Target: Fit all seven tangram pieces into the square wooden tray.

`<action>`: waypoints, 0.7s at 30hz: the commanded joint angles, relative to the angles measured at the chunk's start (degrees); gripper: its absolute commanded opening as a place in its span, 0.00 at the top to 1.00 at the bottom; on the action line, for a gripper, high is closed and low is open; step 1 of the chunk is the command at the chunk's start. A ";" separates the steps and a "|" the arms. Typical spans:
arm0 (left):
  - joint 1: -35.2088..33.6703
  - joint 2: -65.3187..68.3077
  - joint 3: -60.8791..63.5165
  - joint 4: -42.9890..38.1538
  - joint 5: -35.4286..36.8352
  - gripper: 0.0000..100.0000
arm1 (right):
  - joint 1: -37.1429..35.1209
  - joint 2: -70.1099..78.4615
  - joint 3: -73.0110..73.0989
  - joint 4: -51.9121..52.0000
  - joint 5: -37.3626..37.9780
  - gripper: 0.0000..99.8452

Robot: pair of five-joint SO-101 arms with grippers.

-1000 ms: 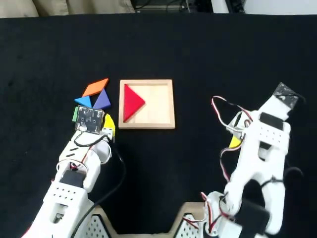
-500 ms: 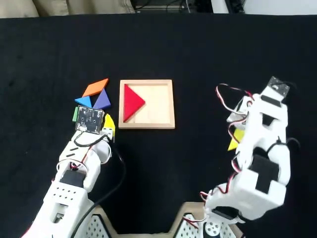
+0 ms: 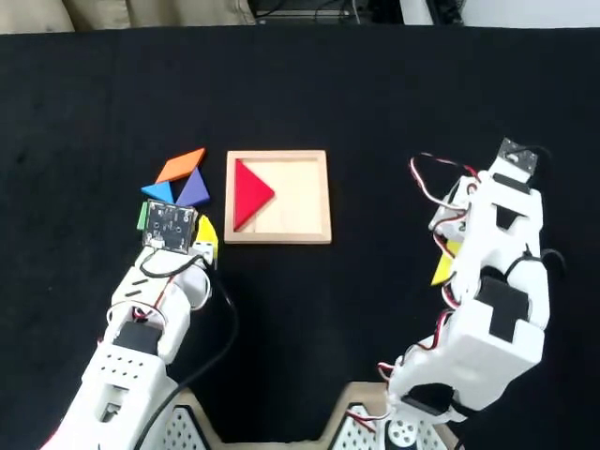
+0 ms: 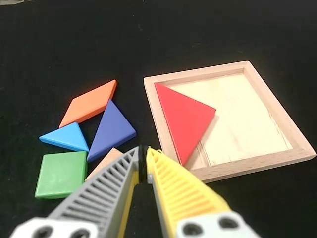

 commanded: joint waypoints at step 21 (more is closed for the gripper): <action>0.57 -0.79 -0.66 -1.14 -0.35 0.96 | -1.32 -0.22 -3.12 -0.97 0.88 0.74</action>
